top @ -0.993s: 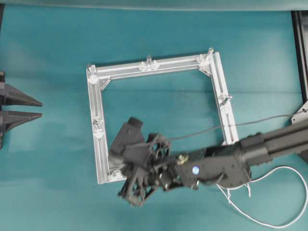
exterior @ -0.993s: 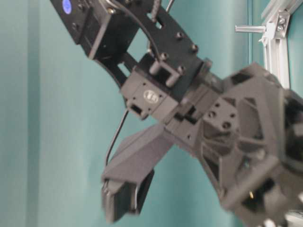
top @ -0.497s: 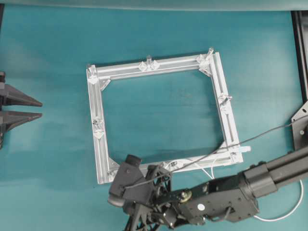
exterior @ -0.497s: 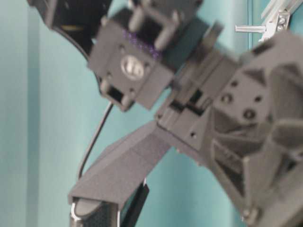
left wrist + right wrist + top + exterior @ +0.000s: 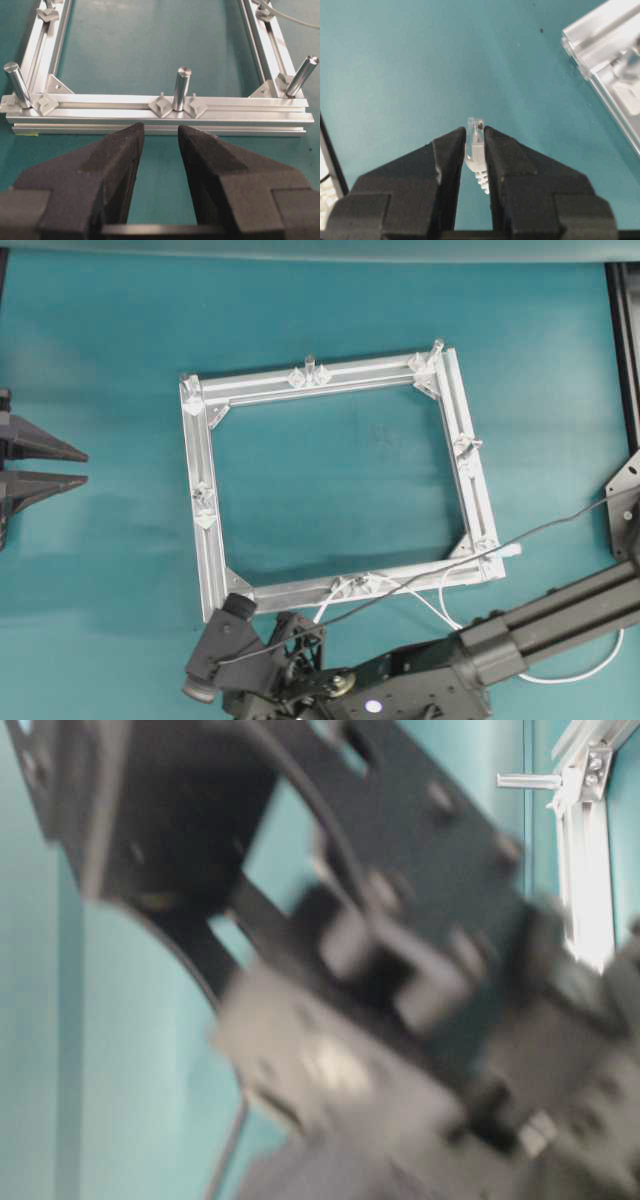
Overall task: Move the cable alternately left and right between 8 pins so it hooks onto each one.
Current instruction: 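Move the plug to the bottom-left corner, laying cable along bottom pins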
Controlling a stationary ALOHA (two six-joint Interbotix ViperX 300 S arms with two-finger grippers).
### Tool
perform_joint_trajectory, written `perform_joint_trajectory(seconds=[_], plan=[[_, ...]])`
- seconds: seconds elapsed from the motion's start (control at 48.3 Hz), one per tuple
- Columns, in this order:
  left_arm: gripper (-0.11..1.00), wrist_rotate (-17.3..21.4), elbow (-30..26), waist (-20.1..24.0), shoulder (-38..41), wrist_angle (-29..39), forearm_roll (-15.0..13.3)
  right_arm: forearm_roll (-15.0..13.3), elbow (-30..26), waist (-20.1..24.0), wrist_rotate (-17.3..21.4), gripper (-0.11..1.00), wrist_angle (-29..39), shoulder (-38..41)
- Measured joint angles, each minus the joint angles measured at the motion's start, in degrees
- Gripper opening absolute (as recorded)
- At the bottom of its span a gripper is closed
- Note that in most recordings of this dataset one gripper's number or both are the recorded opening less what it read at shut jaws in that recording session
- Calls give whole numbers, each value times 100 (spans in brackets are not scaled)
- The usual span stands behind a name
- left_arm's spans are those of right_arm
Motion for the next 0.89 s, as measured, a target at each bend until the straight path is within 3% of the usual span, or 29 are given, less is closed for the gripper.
perform_joint_trajectory(seconds=[0.269, 0.538, 0.89], plan=[[38, 0, -9, -9, 0, 0, 9, 26, -747, -44, 9, 16, 264, 492], [38, 0, -9, -9, 0, 0, 9, 9, -1512, -404, 9, 16, 431, 932], [38, 0, -9, -9, 0, 0, 9, 9, -1775, -817, 9, 16, 492, 1081]])
